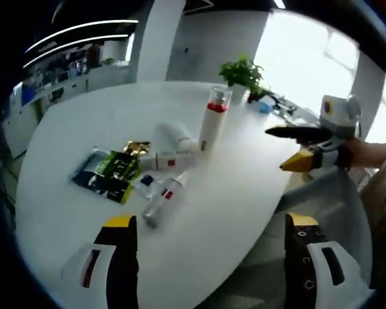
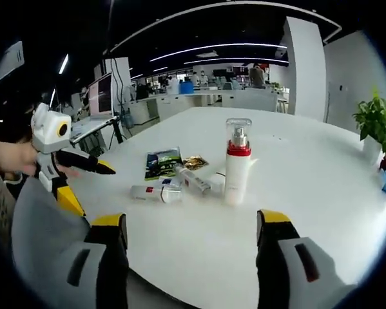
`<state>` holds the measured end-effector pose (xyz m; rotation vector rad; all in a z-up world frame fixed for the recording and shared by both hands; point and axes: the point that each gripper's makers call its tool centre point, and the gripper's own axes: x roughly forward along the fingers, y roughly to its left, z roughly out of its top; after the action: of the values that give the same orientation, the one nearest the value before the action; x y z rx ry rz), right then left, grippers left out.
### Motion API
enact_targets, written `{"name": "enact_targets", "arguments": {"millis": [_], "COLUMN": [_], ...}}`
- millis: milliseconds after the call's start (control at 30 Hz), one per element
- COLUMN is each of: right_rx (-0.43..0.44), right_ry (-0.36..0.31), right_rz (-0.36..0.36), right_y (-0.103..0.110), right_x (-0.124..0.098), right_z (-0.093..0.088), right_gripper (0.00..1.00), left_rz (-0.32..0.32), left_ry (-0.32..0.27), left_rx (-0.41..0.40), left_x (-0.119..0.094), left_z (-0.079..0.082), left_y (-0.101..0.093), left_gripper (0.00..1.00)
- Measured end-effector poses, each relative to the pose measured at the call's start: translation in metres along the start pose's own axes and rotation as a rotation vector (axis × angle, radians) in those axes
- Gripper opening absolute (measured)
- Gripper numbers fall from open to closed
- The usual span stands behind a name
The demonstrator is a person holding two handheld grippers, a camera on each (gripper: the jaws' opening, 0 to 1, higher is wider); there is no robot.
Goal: Arrange the skincare products in the storage area until every visible bottle or jar stands upright without overlapping.
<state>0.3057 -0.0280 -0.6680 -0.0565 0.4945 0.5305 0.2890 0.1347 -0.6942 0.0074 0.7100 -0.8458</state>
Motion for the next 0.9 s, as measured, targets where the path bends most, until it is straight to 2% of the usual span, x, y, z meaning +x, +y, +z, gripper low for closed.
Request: {"name": "enact_targets", "arguments": {"millis": [300, 500, 900], "right_rx": [0.011, 0.035, 0.033], "right_ry": [0.008, 0.004, 0.028], "right_rz": [0.028, 0.023, 0.027], "right_y": [0.005, 0.005, 0.007], "right_x": [-0.006, -0.014, -0.012], "right_z": [-0.002, -0.006, -0.012], "right_gripper": [0.88, 0.89, 0.87], "left_rz": [0.048, 0.074, 0.109], "left_ry": [-0.017, -0.019, -0.022], "left_rx": [-0.019, -0.029, -0.044], "left_x": [-0.017, -0.024, -0.03], "left_z": [0.0, -0.006, -0.016], "left_y": [0.003, 0.002, 0.006], "left_gripper": [0.97, 0.97, 0.97]}}
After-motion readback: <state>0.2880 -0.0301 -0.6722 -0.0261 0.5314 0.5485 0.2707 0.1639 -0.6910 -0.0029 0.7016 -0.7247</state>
